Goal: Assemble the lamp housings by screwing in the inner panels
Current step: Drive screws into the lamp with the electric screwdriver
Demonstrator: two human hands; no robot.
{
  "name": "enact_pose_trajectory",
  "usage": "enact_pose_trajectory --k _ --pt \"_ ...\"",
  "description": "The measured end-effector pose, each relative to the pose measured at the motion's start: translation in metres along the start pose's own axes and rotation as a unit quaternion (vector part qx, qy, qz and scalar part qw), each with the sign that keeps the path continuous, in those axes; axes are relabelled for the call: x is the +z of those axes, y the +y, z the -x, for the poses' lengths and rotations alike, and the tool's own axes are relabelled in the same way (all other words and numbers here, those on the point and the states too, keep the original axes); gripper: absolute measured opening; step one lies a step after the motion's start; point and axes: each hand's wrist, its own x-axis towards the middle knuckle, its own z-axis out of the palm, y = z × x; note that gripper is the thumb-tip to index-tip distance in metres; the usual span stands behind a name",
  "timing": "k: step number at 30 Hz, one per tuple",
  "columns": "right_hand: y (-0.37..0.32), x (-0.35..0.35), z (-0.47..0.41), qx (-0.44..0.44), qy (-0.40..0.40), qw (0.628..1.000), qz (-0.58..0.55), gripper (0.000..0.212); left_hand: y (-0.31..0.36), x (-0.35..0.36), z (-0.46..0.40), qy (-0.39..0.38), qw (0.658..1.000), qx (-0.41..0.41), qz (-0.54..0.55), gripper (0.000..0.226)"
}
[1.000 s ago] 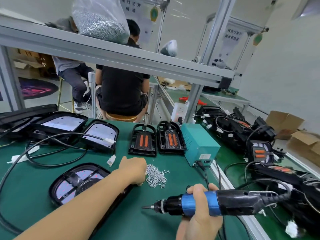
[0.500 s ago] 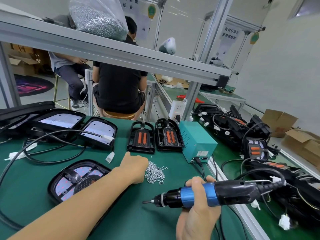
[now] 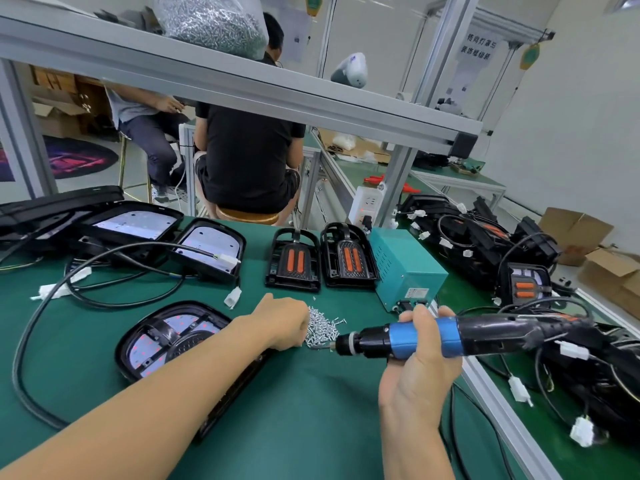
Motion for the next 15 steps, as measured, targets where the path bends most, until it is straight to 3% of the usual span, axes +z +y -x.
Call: enact_pose_trajectory --k 5,15 --pt "0.006 0.002 -0.014 0.009 0.006 1.000 0.022 0.029 0.001 -0.003 -0.001 -0.034 0.999 -0.024 0.017 0.014" --pt "0.028 -0.001 -0.019 0.049 0.032 0.997 0.043 0.030 -0.001 -0.001 0.001 0.001 0.997 -0.050 0.056 0.016"
